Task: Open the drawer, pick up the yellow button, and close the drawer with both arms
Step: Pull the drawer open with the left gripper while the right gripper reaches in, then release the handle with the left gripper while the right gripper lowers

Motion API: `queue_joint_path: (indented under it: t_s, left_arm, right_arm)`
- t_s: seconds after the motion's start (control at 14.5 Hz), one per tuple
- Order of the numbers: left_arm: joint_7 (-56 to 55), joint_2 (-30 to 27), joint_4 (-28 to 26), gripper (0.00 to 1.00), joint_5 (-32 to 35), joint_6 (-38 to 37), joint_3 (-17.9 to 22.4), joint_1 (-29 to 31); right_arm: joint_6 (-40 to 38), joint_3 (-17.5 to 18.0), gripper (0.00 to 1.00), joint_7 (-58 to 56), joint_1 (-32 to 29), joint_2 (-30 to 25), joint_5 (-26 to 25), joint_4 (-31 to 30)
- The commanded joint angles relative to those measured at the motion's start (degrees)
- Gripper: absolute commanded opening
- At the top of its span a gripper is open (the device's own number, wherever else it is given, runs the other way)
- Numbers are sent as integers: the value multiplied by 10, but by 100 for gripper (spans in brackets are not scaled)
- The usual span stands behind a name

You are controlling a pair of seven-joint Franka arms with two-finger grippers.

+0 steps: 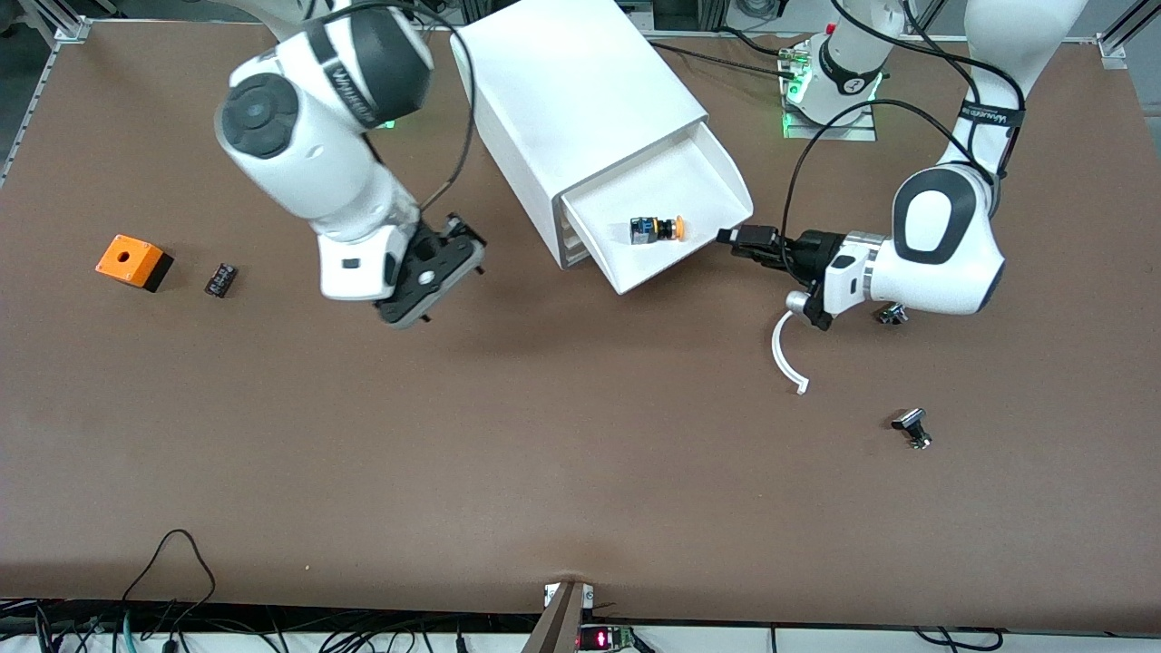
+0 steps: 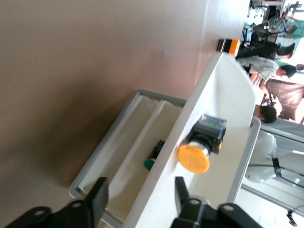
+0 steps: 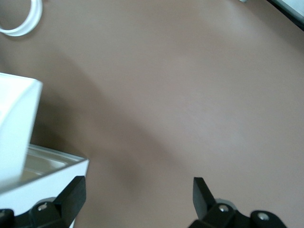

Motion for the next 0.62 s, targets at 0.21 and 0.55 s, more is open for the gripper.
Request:
queue_joint_path:
  t_s: [0.21, 0.55]
  left_arm:
    - [-7, -51, 13, 100, 87, 144, 38, 29]
    - [-9, -103, 73, 100, 277, 139, 75, 40]
  right_arm:
    - [45, -3, 100, -13, 88, 52, 6, 60]
    - [48, -7, 100, -10, 143, 85, -9, 115]
